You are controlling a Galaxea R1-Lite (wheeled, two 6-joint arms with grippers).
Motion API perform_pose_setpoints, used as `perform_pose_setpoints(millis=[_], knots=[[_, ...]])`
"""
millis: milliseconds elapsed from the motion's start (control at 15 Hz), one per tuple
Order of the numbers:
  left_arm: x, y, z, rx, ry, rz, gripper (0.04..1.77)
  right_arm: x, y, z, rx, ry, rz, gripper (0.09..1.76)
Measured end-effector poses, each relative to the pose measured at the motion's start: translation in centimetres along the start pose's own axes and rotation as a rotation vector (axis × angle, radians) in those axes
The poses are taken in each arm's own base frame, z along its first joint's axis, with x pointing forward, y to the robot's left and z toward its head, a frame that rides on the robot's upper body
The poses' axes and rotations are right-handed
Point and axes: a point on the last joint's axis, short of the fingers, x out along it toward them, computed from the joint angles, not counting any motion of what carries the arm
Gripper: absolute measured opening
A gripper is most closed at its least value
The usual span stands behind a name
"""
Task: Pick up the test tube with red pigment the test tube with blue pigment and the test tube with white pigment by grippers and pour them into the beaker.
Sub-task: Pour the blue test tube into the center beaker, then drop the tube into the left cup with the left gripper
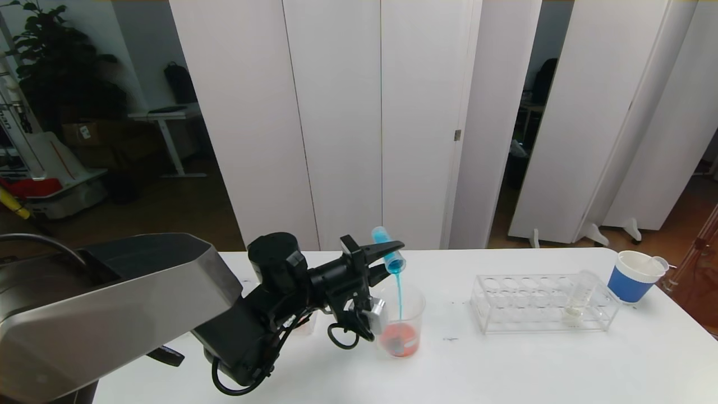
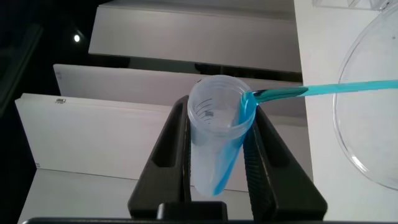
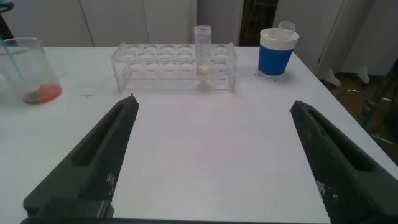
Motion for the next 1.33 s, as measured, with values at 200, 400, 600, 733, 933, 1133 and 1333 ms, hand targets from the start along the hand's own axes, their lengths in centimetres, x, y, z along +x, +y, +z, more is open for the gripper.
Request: perform_pose_setpoints(millis=[200, 400, 600, 733, 933, 1133, 1333], knots=[[0.0, 0.0, 0.0, 0.003, 0.0, 0.0, 0.57, 0.0, 0.0, 0.0, 0.0, 0.0, 0.0, 1.75], [-0.07, -0.01, -0.07, 0.011, 0.002, 0.0, 0.57, 0.0, 0.0, 0.0, 0.001, 0.0, 0.0, 1.75], [-0.09, 0.0, -0.1, 0.028, 0.003, 0.0, 0.57, 0.0, 0.0, 0.0, 0.001, 0.0, 0.0, 1.75], [-0.07, 0.03, -0.13, 0.032, 0.004, 0.001, 0.57, 0.0, 0.0, 0.0, 0.0, 0.0, 0.0, 1.75], [-0.04, 0.09, -0.16, 0.044, 0.004, 0.004, 0.57, 0.0, 0.0, 0.0, 0.001, 0.0, 0.0, 1.75], [0.1, 0.35, -0.33, 0.059, 0.005, 0.015, 0.57, 0.0, 0.0, 0.0, 0.0, 0.0, 0.0, 1.75], [0.13, 0.46, -0.44, 0.069, 0.007, 0.019, 0.57, 0.0, 0.0, 0.0, 0.0, 0.0, 0.0, 1.75]])
